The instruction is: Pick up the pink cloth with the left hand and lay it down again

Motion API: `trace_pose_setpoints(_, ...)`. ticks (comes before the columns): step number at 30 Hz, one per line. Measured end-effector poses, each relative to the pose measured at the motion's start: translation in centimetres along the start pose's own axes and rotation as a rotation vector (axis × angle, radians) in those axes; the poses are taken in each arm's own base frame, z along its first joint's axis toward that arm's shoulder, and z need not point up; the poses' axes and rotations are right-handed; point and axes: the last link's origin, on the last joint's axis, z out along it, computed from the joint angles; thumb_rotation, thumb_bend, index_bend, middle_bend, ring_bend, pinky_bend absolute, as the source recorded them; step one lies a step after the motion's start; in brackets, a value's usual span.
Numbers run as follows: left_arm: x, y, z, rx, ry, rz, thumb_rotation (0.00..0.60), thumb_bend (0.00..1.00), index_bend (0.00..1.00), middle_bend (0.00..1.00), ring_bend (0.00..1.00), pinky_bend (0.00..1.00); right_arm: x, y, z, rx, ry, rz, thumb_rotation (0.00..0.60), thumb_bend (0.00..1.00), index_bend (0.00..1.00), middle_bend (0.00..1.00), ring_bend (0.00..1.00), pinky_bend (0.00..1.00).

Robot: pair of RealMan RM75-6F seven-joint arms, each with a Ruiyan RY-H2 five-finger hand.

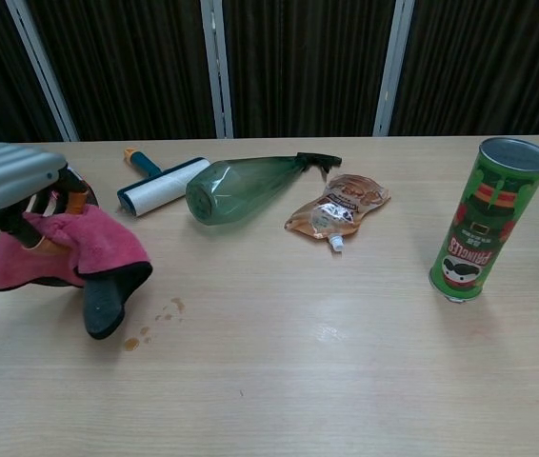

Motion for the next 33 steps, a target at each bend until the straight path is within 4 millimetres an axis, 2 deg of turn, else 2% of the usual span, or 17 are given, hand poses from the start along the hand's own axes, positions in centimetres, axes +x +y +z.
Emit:
trace_pose_setpoints(4, 0.7, 3.3, 0.7, -0.076, 0.055, -0.041, 0.6, 0.5, 0.86, 0.67, 0.57, 0.56, 0.0, 0.0, 0.0, 0.002, 0.002, 0.001, 0.6, 0.04, 0.0, 0.0, 0.0, 0.12)
trace_pose_setpoints(8, 0.4, 6.4, 0.7, -0.138, 0.059, -0.06, 0.6, 0.5, 0.86, 0.67, 0.57, 0.56, 0.0, 0.1, 0.0, -0.004, 0.001, 0.007, 0.6, 0.04, 0.0, 0.0, 0.0, 0.12)
trace_pose_setpoints(12, -0.7, 9.5, 0.3, -0.204, 0.041, -0.071, 0.6, 0.5, 0.86, 0.67, 0.57, 0.56, 0.1, 0.1, 0.0, -0.004, 0.004, 0.01, 0.6, 0.04, 0.0, 0.0, 0.0, 0.12)
trace_pose_setpoints(18, -2.6, 12.6, -0.2, -0.276, 0.013, -0.065, 0.6, 0.5, 0.86, 0.67, 0.57, 0.56, 0.2, 0.2, 0.0, -0.005, 0.004, 0.018, 0.6, 0.04, 0.0, 0.0, 0.0, 0.12)
trace_pose_setpoints(21, -3.6, 13.1, -0.3, -0.293, 0.006, -0.034, 0.6, 0.5, 0.86, 0.67, 0.57, 0.56, 0.2, 0.2, 0.0, -0.005, 0.005, 0.023, 0.6, 0.04, 0.0, 0.0, 0.0, 0.12)
trace_pose_setpoints(25, -4.6, 12.5, -0.1, -0.279, -0.002, 0.01, 0.6, 0.5, 0.86, 0.67, 0.56, 0.56, 0.2, 0.2, 0.0, -0.002, 0.004, 0.023, 0.6, 0.04, 0.0, 0.0, 0.0, 0.12)
trace_pose_setpoints(29, -5.1, 10.9, 0.2, -0.244, -0.01, 0.059, 0.6, 0.5, 0.86, 0.67, 0.57, 0.56, 0.1, 0.1, 0.0, 0.0, 0.001, 0.02, 0.6, 0.04, 0.0, 0.0, 0.0, 0.12)
trace_pose_setpoints(33, -5.7, 8.3, 0.5, -0.185, -0.024, 0.098, 0.6, 0.5, 0.86, 0.67, 0.57, 0.56, 0.1, 0.0, 0.0, 0.0, 0.001, 0.017, 0.6, 0.04, 0.0, 0.0, 0.0, 0.12)
